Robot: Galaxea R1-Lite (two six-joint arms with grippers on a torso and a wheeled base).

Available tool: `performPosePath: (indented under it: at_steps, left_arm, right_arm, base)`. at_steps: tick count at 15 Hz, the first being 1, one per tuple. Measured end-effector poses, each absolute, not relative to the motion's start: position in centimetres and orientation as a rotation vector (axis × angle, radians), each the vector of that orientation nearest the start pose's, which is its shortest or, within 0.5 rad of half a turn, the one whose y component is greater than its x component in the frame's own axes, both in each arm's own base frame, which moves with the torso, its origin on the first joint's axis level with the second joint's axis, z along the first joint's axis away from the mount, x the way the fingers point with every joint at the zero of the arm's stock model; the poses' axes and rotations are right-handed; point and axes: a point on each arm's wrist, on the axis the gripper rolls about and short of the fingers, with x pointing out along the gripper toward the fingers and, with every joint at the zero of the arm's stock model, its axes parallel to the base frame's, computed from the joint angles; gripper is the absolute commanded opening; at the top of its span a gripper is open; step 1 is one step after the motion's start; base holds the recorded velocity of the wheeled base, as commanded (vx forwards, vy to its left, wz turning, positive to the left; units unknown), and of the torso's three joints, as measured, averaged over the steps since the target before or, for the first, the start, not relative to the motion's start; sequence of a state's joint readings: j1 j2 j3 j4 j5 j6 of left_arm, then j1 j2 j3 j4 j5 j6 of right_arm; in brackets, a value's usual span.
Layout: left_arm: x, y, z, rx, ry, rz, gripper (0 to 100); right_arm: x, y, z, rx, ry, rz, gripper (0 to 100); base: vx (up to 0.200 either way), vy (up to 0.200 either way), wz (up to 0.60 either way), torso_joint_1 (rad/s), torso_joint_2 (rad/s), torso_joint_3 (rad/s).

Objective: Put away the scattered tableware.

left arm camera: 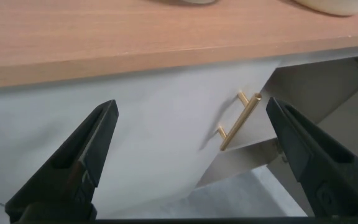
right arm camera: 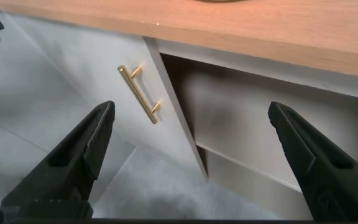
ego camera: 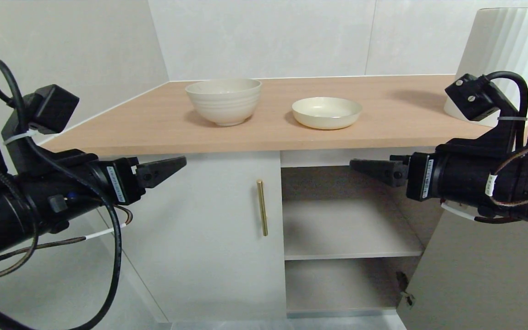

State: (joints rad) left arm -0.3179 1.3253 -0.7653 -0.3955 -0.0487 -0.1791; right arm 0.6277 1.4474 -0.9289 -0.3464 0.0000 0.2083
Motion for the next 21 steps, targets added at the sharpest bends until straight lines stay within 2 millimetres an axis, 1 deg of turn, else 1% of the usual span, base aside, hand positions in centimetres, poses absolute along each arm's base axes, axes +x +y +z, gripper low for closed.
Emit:
performPosePath:
  at_steps: [2, 5, 11, 14, 16, 19, 21]
  left_arm:
    - [20.5, -6.9, 24.6, -0.155, 0.195, -0.350, 100]
    - [20.5, -6.9, 24.6, -0.155, 0.195, -0.350, 100]
    - [20.7, -6.9, 24.5, -0.154, 0.200, -0.348, 100]
    - [21.1, -6.9, 24.5, -0.154, 0.205, -0.345, 100]
    - [21.6, -6.7, 24.6, -0.155, 0.203, -0.329, 100]
    - [22.8, -6.6, 25.2, -0.159, 0.190, -0.311, 100]
    - [24.3, -6.8, 26.0, -0.160, 0.183, -0.304, 100]
  right_arm:
    - [20.4, 14.9, 25.7, 0.142, 0.237, 0.610, 100]
    - [20.2, 15.0, 25.7, 0.140, 0.240, 0.620, 100]
    - [20.4, 15.2, 25.7, 0.144, 0.239, 0.621, 100]
    - [21.0, 15.2, 25.9, 0.150, 0.230, 0.609, 100]
    - [21.5, 15.2, 25.9, 0.154, 0.224, 0.600, 100]
    - [22.2, 15.5, 26.5, 0.162, 0.202, 0.599, 100]
    - [23.6, 15.9, 27.5, 0.170, 0.172, 0.586, 100]
  base:
    - [0.000, 0.000, 0.00, 0.001, -0.11, -0.109]
    - [0.000, 0.000, 0.00, 0.040, -0.24, -0.326]
    - [0.000, 0.000, 0.00, 0.103, -0.50, -0.346]
    - [0.000, 0.000, 0.00, 0.147, -0.47, -0.317]
    - [0.000, 0.000, 0.00, 0.163, -0.48, -0.317]
    - [0.000, 0.000, 0.00, 0.170, -0.47, -0.295]
    - [0.000, 0.000, 0.00, 0.076, -0.20, -0.117]
